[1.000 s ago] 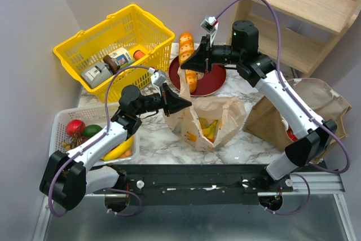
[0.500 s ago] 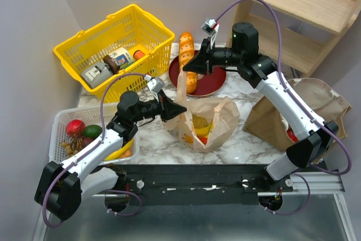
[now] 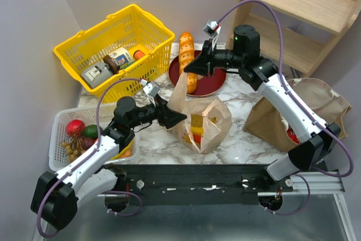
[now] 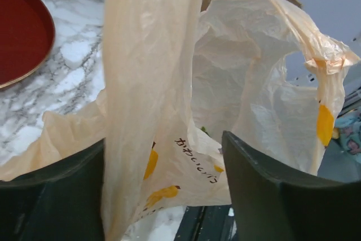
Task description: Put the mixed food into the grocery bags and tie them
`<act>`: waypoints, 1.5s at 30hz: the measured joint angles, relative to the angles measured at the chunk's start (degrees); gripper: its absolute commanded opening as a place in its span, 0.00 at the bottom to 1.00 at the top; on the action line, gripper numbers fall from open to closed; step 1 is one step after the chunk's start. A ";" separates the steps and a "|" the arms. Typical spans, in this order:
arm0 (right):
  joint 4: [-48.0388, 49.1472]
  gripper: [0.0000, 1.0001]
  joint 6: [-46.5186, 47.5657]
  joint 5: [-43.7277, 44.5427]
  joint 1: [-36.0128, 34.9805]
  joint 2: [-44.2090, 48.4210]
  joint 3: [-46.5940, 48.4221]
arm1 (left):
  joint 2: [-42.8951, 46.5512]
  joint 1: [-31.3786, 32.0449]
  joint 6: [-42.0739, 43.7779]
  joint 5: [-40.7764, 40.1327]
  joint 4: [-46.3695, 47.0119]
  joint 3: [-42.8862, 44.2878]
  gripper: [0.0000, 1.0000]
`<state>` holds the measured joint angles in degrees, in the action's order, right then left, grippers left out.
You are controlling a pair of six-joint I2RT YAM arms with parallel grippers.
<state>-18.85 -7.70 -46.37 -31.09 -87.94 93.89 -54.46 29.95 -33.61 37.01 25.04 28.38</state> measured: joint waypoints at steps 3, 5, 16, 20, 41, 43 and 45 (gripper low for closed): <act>1.09 0.01 0.00 -0.61 0.09 0.28 0.00 | 1.62 0.07 2.67 -1.11 -5.29 4.35 0.96; 1.31 0.01 0.02 -1.20 0.17 0.63 0.00 | 2.45 0.07 5.29 -2.25 -8.55 8.07 0.98; 1.60 0.01 0.07 -4.42 0.20 2.03 -1.20 | -3.87 0.07 12.83 -5.03 -9.79 20.39 0.98; 1.60 0.01 0.07 -4.92 0.20 2.10 -1.75 | -9.31 0.09 10.82 -4.28 -4.39 20.41 0.79; 1.60 0.01 -1.31 -2.58 0.20 2.21 -0.42 | -13.81 0.22 -4.26 5.75 14.62 8.52 0.22; 1.60 0.03 -1.40 -2.56 0.20 2.12 -0.42 | -13.81 0.26 -5.05 5.95 15.47 8.11 0.05; 1.60 0.31 -1.44 -2.51 0.20 2.12 -0.42 | -13.81 0.37 -6.08 5.99 16.46 7.82 0.00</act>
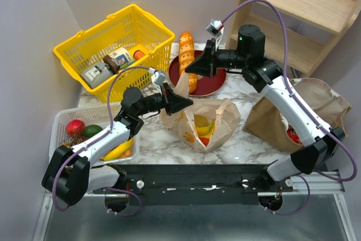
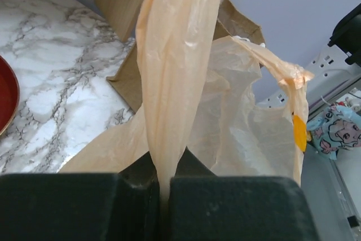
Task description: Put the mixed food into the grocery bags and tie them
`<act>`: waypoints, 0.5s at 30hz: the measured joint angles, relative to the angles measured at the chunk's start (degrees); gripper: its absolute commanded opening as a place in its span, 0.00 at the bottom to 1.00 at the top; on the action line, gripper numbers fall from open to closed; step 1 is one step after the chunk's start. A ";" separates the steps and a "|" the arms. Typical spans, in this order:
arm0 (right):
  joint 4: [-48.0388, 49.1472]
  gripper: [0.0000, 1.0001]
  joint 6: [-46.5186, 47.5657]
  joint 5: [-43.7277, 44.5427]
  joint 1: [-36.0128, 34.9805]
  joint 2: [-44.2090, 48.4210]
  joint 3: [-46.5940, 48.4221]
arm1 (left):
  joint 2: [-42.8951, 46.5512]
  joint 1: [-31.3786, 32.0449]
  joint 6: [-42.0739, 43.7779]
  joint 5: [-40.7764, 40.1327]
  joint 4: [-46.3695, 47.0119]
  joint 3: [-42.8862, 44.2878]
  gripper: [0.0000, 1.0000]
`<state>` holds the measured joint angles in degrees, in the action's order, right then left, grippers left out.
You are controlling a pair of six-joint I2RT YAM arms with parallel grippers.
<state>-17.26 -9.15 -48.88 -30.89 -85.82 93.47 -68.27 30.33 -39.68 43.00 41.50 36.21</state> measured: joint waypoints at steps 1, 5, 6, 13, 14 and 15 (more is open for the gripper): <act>-0.13 0.46 0.09 0.17 0.00 0.00 0.00 | 0.02 0.02 -0.09 -0.09 0.07 -0.02 0.00; -2.45 0.91 1.95 2.58 0.37 0.20 0.22 | 0.55 -0.39 0.22 -1.84 -5.03 1.25 0.00; -3.58 0.94 2.71 3.50 0.59 0.48 0.22 | 0.59 -0.59 0.52 -2.25 -6.86 2.01 0.00; -11.39 0.97 9.60 11.06 1.70 9.84 -2.16 | -0.48 -2.36 4.22 -4.22 -25.27 14.23 0.00; -11.76 0.97 10.19 11.78 1.77 12.02 -3.39 | -1.05 -2.58 4.87 -4.22 -27.26 15.96 0.00; -12.31 0.97 10.67 12.33 1.77 14.23 -4.59 | -1.86 -2.86 5.73 -4.13 -29.83 17.90 0.00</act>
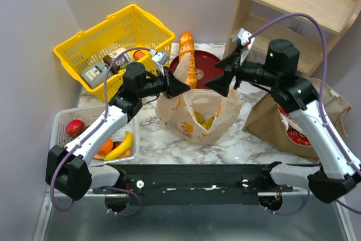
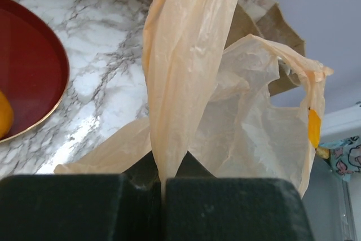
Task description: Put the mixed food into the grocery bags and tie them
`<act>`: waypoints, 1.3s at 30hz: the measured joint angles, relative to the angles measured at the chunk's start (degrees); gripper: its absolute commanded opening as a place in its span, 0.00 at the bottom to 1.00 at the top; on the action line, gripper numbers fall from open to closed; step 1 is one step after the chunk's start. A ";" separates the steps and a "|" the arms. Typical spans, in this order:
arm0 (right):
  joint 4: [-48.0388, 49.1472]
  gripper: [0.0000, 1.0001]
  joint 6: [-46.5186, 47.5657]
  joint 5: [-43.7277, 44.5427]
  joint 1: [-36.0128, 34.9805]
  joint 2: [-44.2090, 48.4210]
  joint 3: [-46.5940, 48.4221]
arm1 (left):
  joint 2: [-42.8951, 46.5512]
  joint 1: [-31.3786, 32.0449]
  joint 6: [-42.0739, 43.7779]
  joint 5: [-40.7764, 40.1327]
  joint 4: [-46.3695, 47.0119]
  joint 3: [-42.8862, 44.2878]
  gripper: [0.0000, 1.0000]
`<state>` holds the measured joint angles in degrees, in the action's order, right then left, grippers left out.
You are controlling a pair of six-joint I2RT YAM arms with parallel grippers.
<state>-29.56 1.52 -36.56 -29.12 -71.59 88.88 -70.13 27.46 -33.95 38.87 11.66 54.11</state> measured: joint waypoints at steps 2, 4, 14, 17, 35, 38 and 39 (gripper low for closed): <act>-0.48 0.98 0.63 1.42 0.00 4.37 -3.10 | -1.73 -0.83 1.73 0.39 -4.52 3.10 0.00; -0.98 0.98 1.25 2.93 -0.02 7.93 -6.05 | -3.21 -1.84 3.19 0.55 -7.85 4.72 0.00; -2.97 0.99 2.49 8.33 0.00 10.82 -13.22 | -5.46 -3.52 5.20 0.74 -11.34 4.04 0.00; -2.54 1.00 1.60 7.43 0.00 9.51 -13.25 | -5.46 -3.52 5.22 0.85 -10.99 4.02 0.00; 2.56 1.00 -4.90 8.00 -8.41 7.78 -17.07 | -5.51 -4.13 5.25 2.10 -8.66 1.79 0.00; 2.58 0.98 -4.48 11.10 -9.99 7.43 -17.92 | -5.57 -4.15 5.22 2.21 -8.41 1.64 0.00; 2.58 0.98 -4.44 12.22 -10.47 7.28 -18.18 | -5.57 -4.15 5.22 2.25 -8.33 1.64 0.00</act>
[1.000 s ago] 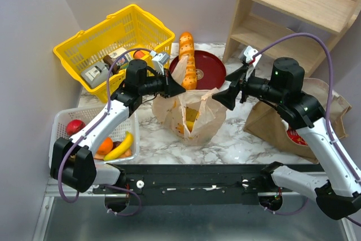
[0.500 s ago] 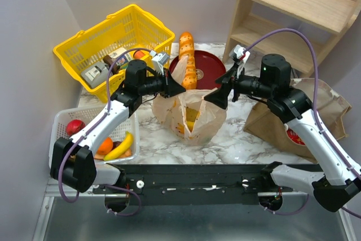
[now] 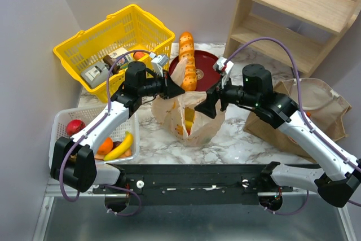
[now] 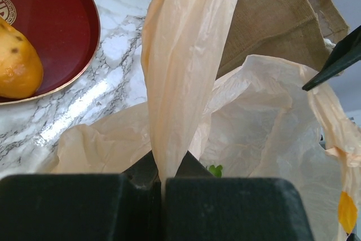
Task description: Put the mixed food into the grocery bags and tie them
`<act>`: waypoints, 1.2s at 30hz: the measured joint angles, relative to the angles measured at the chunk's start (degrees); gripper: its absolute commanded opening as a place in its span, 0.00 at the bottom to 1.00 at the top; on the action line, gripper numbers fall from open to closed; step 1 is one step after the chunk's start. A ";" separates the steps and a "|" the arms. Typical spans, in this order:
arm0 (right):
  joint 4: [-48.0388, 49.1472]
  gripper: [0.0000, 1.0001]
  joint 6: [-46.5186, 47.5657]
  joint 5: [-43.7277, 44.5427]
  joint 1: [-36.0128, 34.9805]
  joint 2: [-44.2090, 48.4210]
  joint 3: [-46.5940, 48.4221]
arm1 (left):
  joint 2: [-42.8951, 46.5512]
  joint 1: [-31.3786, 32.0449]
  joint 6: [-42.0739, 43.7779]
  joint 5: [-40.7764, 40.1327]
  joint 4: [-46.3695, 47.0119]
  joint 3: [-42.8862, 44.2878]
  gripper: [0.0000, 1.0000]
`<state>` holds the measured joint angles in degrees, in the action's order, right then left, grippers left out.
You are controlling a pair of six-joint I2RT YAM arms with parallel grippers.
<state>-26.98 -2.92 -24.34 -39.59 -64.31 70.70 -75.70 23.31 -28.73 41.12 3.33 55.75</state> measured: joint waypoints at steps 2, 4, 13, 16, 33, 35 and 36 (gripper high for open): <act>0.11 0.98 0.02 1.75 -0.81 -0.28 -0.28 | 0.00 0.00 0.00 0.07 0.20 -0.02 0.00; 0.35 0.96 0.11 3.93 -1.70 -0.74 -0.33 | 0.00 0.00 0.00 0.07 0.31 -0.04 0.00; 0.35 0.47 1.66 11.91 -5.66 -4.22 -0.17 | -0.02 -0.39 -0.02 0.11 0.61 -0.39 0.00; 0.15 0.09 1.31 15.43 -6.10 -5.07 -0.15 | -0.02 -0.61 -0.04 0.13 0.76 -0.42 0.00; -1.20 0.87 4.57 25.51 -1.81 -6.38 11.80 | 0.00 -3.80 -0.44 0.09 0.79 -1.51 0.00; -1.53 1.00 6.03 18.84 -1.86 -6.14 12.00 | 0.00 -4.02 -0.44 0.09 0.79 -1.51 0.00; -1.68 1.00 6.60 15.30 -1.88 -6.12 12.00 | 0.00 -4.13 -0.44 0.09 0.79 -1.51 0.00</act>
<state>-28.67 3.68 -9.04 -41.47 -70.43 82.70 -75.70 19.18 -29.17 41.21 4.12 54.24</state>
